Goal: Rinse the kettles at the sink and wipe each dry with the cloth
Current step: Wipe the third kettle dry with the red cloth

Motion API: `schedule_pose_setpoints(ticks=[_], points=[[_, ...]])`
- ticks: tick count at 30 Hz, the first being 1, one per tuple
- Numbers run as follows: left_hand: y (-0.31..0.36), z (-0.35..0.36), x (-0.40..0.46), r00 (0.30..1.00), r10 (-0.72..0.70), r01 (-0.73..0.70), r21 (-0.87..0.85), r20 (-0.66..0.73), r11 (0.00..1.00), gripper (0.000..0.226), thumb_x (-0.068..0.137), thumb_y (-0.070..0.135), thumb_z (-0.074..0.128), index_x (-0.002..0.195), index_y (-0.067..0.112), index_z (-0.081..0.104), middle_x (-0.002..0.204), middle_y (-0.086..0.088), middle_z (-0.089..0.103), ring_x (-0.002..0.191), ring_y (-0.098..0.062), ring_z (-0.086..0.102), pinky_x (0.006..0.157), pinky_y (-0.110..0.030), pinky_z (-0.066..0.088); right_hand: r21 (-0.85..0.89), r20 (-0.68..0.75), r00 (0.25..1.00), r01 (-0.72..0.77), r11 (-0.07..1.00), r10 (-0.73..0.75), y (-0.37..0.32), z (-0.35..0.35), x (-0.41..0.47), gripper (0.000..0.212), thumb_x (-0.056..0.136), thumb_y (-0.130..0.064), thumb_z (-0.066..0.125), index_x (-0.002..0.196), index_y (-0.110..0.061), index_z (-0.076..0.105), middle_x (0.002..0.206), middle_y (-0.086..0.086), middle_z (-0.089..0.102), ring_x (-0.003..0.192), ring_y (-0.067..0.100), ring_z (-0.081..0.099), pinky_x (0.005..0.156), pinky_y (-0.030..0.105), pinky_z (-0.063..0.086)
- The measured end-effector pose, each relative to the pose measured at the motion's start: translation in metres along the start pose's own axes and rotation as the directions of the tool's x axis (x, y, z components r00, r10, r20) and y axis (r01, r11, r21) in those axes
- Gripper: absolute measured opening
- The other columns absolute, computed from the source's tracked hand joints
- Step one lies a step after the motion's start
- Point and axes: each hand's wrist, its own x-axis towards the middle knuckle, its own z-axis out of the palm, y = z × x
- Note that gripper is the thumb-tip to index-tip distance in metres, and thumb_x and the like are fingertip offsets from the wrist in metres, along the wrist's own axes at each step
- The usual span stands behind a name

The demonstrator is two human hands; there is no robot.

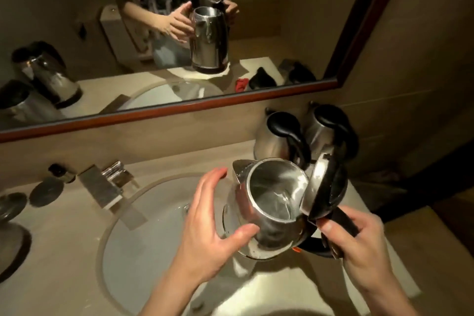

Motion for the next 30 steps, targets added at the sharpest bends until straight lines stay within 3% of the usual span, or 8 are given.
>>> schedule_pose_setpoints(ticks=[4,8,11,14,15,20,25,30], points=[[0.070,0.029,0.020,0.922,0.375,-0.380,-0.033,-0.095,0.925,0.085,0.078,0.065,0.066,0.138,0.008,0.044,0.144,-0.007,0.046,0.137,-0.021,0.044,0.111,-0.028,0.037,0.002,-0.114,0.993,-0.006,1.000,0.006,-0.003,-0.033,-0.003,0.042,0.057,-0.043,0.072,0.047,-0.005,0.060,0.042,-0.003,0.048,0.039,0.000,0.043,0.043,0.010,0.035],[0.124,0.048,0.050,0.746,0.648,-0.657,0.016,0.156,0.753,0.084,0.076,0.046,0.080,0.142,0.009,0.044,0.149,-0.013,0.041,0.141,-0.024,0.039,0.109,-0.044,0.040,-0.071,-0.164,0.986,0.011,0.997,-0.023,0.000,-0.067,-0.001,0.050,0.055,-0.049,0.073,0.053,0.001,0.063,0.044,0.009,0.050,0.044,0.004,0.045,0.044,0.017,0.034],[0.152,0.062,0.074,0.602,0.665,-0.787,0.189,0.442,0.587,0.075,0.083,0.048,0.075,0.143,0.011,0.050,0.152,-0.014,0.040,0.142,-0.026,0.036,0.113,-0.046,0.034,-0.066,-0.160,0.987,-0.008,0.998,-0.002,0.001,-0.088,-0.001,0.051,0.057,-0.048,0.074,0.060,0.002,0.065,0.047,0.003,0.052,0.046,0.006,0.045,0.044,0.020,0.032],[0.173,0.076,0.094,0.482,0.575,-0.876,0.351,0.661,0.331,0.070,0.084,0.059,0.065,0.139,0.017,0.054,0.148,-0.013,0.047,0.136,-0.027,0.042,0.112,-0.041,0.034,-0.052,-0.124,0.992,-0.020,0.998,0.013,0.004,-0.103,-0.002,0.032,0.071,-0.026,0.086,0.055,-0.007,0.066,0.045,0.001,0.050,0.043,0.002,0.044,0.044,0.014,0.033],[0.178,0.080,0.098,0.465,0.545,-0.885,0.374,0.697,0.276,0.072,0.083,0.062,0.064,0.138,0.017,0.054,0.145,-0.013,0.049,0.132,-0.028,0.047,0.109,-0.040,0.037,-0.046,-0.127,0.992,-0.027,0.999,0.021,0.006,-0.107,-0.003,0.031,0.074,-0.023,0.087,0.054,-0.009,0.066,0.045,0.000,0.049,0.043,0.002,0.043,0.044,0.013,0.033],[0.192,0.097,0.100,0.407,0.512,-0.907,0.402,0.756,0.128,0.090,0.072,0.070,0.068,0.138,0.011,0.054,0.136,-0.017,0.055,0.123,-0.030,0.053,0.107,-0.037,0.040,-0.068,-0.209,0.977,-0.053,0.996,0.037,0.012,-0.122,-0.008,0.059,0.056,-0.052,0.075,0.058,0.004,0.059,0.045,0.000,0.044,0.044,0.007,0.040,0.045,0.021,0.029],[0.188,0.104,0.100,0.439,0.520,-0.897,0.393,0.733,0.202,0.089,0.069,0.063,0.073,0.134,0.004,0.055,0.127,-0.016,0.059,0.114,-0.028,0.056,0.098,-0.033,0.045,-0.032,-0.186,0.982,-0.050,0.998,0.043,0.012,-0.131,-0.012,0.055,0.056,-0.050,0.077,0.054,0.001,0.055,0.047,0.000,0.044,0.044,0.006,0.041,0.044,0.017,0.031],[0.166,0.108,0.100,0.560,0.482,-0.809,0.317,0.674,0.496,0.088,0.072,0.056,0.075,0.139,0.005,0.051,0.137,-0.013,0.052,0.127,-0.024,0.047,0.107,-0.022,0.034,-0.020,-0.144,0.989,-0.044,0.999,0.040,0.012,-0.137,-0.010,0.048,0.060,-0.048,0.077,0.051,-0.007,0.053,0.047,-0.003,0.042,0.044,0.007,0.039,0.044,0.019,0.031]])
